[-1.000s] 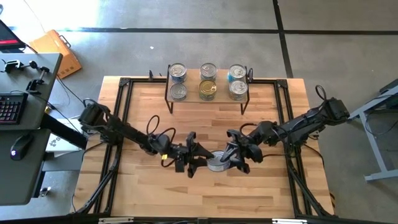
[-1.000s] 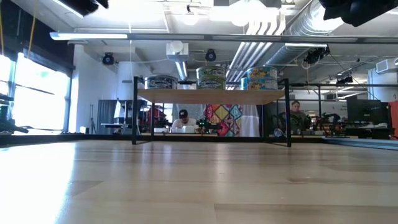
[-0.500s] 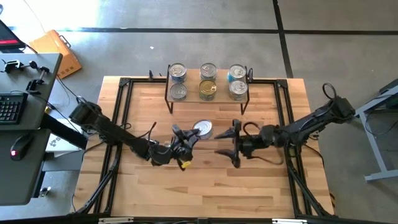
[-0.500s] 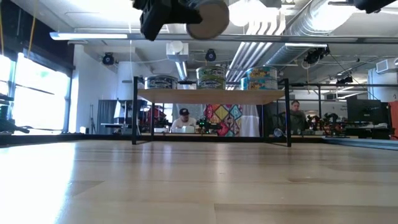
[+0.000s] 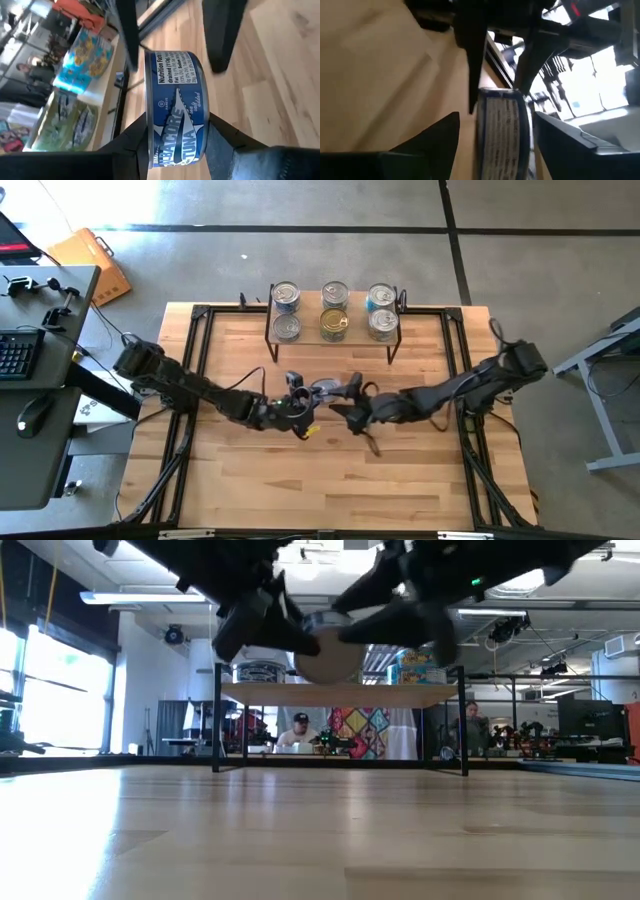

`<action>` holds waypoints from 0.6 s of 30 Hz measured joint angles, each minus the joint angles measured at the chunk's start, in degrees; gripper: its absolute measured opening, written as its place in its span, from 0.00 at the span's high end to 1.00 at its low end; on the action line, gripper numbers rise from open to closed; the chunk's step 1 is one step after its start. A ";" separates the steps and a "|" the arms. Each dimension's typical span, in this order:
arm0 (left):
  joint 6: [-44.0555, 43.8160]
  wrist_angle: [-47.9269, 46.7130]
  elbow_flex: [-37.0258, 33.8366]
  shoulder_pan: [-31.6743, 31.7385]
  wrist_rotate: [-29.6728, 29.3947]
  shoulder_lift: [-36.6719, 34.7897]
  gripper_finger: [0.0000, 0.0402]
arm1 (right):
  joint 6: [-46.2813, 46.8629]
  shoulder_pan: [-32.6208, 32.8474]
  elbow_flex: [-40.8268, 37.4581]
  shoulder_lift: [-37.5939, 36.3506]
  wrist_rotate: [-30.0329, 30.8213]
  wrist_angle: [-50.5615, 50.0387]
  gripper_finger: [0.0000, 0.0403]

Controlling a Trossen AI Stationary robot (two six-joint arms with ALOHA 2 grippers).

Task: Stack canned seafood by type on shelf
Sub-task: Stack the blue tuna can on top of the blue tuna can on the shelf

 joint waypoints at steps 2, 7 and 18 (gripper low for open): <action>-1.21 -0.81 0.00 0.21 -0.01 0.00 0.70 | -0.73 -0.24 2.05 2.62 3.37 -0.58 0.41; -2.24 -2.11 0.00 -0.18 0.47 0.00 0.70 | 1.23 -0.41 7.15 7.74 5.08 -5.14 0.55; -13.57 -6.33 -0.36 0.45 2.85 -0.02 0.46 | 19.36 0.95 1.57 9.38 5.02 6.65 0.70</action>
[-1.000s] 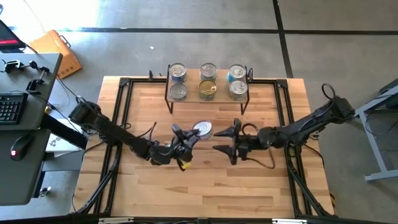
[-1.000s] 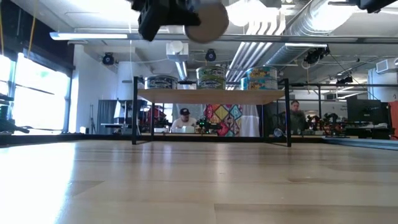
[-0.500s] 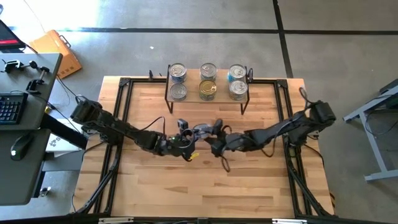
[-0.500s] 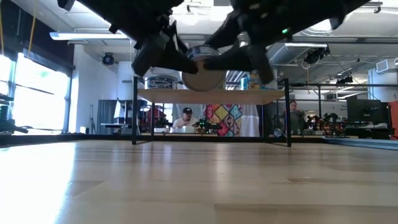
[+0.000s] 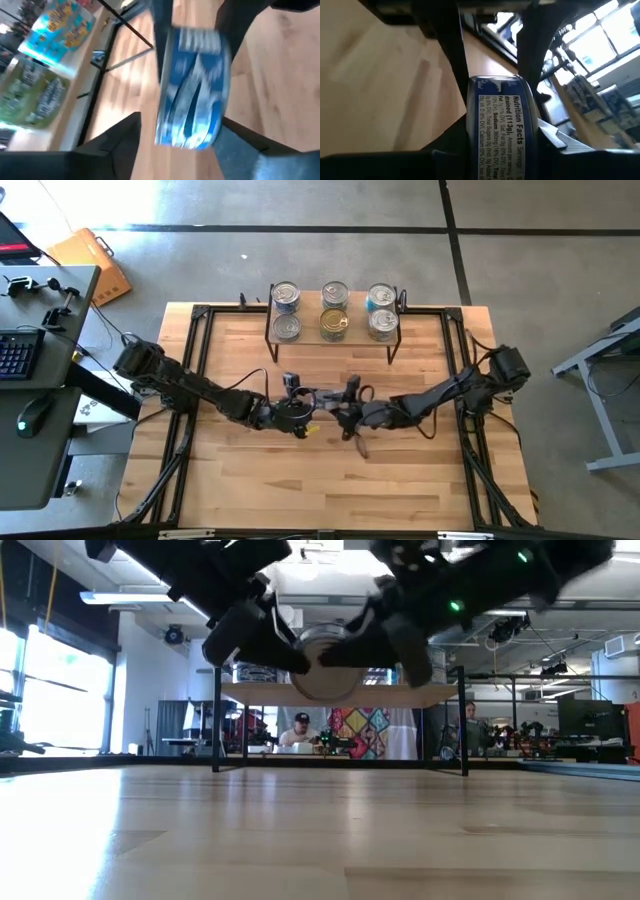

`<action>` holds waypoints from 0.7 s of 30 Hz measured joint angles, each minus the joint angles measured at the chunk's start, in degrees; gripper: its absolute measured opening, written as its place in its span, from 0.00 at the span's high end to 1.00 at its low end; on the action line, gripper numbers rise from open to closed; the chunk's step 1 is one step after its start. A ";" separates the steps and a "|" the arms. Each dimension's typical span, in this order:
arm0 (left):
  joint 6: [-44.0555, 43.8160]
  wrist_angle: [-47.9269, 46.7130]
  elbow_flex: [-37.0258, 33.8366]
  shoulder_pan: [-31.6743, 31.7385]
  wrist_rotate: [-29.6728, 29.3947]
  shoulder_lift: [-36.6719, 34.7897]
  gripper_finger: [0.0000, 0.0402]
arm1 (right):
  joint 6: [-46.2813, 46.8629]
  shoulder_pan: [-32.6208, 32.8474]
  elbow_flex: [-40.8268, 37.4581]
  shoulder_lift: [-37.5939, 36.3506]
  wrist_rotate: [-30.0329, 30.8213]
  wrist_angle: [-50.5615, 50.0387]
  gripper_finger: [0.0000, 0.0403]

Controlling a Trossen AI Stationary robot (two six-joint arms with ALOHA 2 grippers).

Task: Stack canned seafood by type on shelf
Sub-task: Stack the blue tuna can on top of the blue tuna can on the shelf

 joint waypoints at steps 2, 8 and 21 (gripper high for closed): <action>-1.22 0.30 -0.38 -0.02 1.08 0.00 0.44 | 0.44 0.44 -4.20 0.06 -1.94 8.72 0.70; 2.15 12.37 -3.53 -0.97 3.41 0.00 0.48 | 1.51 1.30 -11.74 0.06 -6.67 25.97 0.70; 6.12 16.76 -3.91 -1.41 8.24 -0.34 0.69 | 1.04 1.72 -11.76 -0.03 -7.13 25.87 0.70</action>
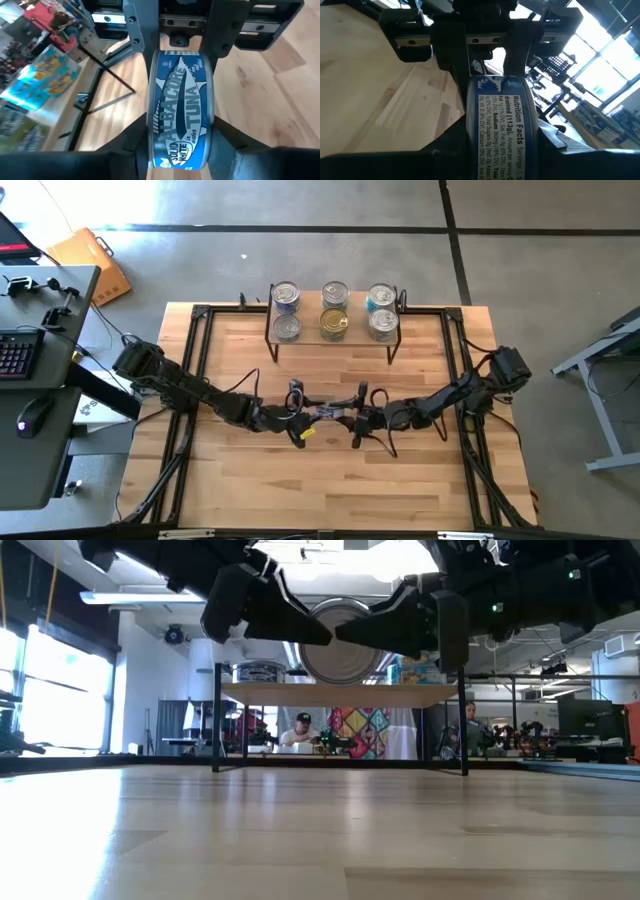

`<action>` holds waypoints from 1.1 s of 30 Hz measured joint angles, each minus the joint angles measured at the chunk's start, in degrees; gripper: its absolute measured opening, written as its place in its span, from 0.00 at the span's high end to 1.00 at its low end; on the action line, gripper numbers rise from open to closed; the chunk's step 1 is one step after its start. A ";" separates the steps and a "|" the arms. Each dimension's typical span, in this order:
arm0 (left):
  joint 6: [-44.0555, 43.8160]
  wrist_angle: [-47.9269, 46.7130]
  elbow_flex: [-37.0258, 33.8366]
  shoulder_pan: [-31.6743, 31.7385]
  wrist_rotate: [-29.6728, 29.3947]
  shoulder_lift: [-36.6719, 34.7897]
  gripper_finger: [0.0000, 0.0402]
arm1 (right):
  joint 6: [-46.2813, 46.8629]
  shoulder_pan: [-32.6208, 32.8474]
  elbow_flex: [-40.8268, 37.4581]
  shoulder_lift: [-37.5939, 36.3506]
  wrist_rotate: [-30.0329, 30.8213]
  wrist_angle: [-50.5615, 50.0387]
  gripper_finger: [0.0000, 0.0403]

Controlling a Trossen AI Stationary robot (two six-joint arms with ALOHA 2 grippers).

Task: Stack canned seafood by type on shelf
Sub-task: Stack the blue tuna can on top of the blue tuna can on the shelf

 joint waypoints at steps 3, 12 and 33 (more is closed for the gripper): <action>-1.37 -4.95 1.25 -1.99 -3.94 -2.14 0.69 | -0.92 1.36 0.29 -0.14 4.64 0.42 0.61; 1.21 -23.11 3.57 -7.91 -28.72 -16.58 0.69 | -1.04 10.12 0.01 -2.45 32.86 -2.28 0.35; 24.19 -32.89 5.39 24.29 -17.74 -18.70 0.69 | 14.55 11.65 -0.06 -2.38 31.44 -12.75 0.34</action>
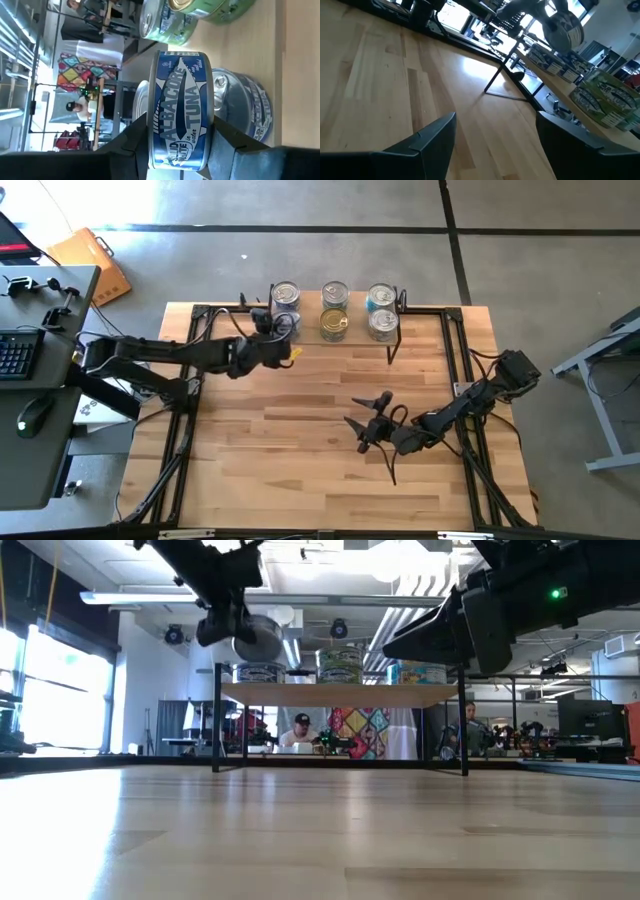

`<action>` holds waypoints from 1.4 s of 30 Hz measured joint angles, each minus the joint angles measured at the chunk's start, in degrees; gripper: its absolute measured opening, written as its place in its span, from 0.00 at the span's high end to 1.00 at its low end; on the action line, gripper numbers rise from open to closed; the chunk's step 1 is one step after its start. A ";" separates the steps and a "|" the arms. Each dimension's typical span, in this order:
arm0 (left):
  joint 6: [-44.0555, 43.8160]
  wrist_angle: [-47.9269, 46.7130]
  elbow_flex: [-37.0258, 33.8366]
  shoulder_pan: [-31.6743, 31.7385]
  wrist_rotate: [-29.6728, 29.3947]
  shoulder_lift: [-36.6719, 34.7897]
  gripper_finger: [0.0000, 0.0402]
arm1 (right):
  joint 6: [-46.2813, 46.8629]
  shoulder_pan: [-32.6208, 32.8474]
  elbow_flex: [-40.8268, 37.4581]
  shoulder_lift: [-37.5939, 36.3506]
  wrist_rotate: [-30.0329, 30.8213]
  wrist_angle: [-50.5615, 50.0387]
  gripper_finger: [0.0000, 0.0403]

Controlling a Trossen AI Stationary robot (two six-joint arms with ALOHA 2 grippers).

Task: Stack canned seafood by type on shelf
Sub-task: Stack the blue tuna can on top of the blue tuna can on the shelf

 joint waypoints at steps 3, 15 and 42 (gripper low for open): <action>0.04 0.33 0.00 0.29 -0.71 1.90 0.67 | 0.00 -0.34 0.00 0.00 -0.24 0.03 0.34; 1.79 -0.11 0.00 -0.38 -3.29 4.29 0.55 | 1.53 -1.57 0.00 0.02 -3.64 -0.14 0.34; -6.81 -4.29 0.00 2.58 6.46 -2.01 0.30 | 6.01 -2.38 -0.02 0.04 -6.33 -3.04 0.34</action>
